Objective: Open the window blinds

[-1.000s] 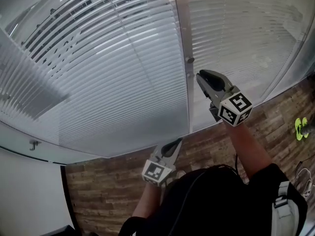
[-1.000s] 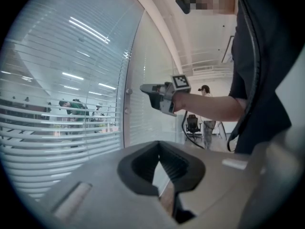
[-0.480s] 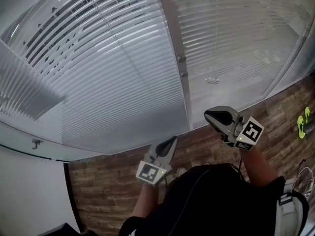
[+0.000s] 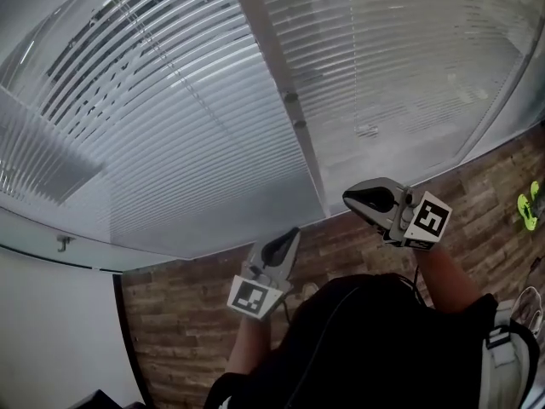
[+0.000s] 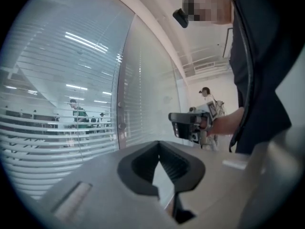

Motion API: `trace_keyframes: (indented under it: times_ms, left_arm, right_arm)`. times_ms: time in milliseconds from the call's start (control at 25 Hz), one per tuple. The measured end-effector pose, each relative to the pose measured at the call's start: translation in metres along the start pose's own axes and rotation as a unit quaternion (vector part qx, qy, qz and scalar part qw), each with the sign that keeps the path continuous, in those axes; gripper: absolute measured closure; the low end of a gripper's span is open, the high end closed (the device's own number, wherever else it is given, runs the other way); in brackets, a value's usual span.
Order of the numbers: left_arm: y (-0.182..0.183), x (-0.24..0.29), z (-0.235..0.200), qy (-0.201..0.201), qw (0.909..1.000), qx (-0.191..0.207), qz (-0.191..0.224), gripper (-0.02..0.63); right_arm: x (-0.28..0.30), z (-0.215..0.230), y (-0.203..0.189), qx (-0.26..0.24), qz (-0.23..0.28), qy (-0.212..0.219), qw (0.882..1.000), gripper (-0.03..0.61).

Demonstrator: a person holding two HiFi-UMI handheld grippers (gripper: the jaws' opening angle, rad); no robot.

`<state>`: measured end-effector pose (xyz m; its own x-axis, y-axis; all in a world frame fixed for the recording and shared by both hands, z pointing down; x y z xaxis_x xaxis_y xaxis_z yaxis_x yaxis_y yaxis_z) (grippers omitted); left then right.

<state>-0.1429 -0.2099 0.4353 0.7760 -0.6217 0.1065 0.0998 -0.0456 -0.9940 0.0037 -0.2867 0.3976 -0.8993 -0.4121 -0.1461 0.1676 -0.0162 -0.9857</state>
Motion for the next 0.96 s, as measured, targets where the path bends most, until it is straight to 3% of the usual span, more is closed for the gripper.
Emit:
trace_keyframes:
  times_ms: [200,600,960]
  left_arm:
    - [0.003,0.003,0.014,0.021,0.9995,0.022,-0.004,0.609]
    - [0.013,-0.005,0.039,0.07,0.9973,0.015,-0.017,0.609]
    - [0.011,-0.006,0.048,0.077,0.9968,0.012,-0.021,0.609]
  right_arm:
    - [-0.009,-0.003,-0.008,-0.017,-0.003,0.029,0.999,0.572]
    - [-0.022,-0.01,0.0,-0.013,-0.003,0.075,0.997,0.574]
    - [-0.025,-0.018,-0.007,-0.008,-0.012,0.092,0.996,0.572]
Point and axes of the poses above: the fingertips, and each gripper's own axes: x forward along the fingers, z to its right, y out of its top, the point moved 4 cm from there along -x, backward along the fingers, and after that the axes turned 15 degrees about -y, right-handed, at the moved point
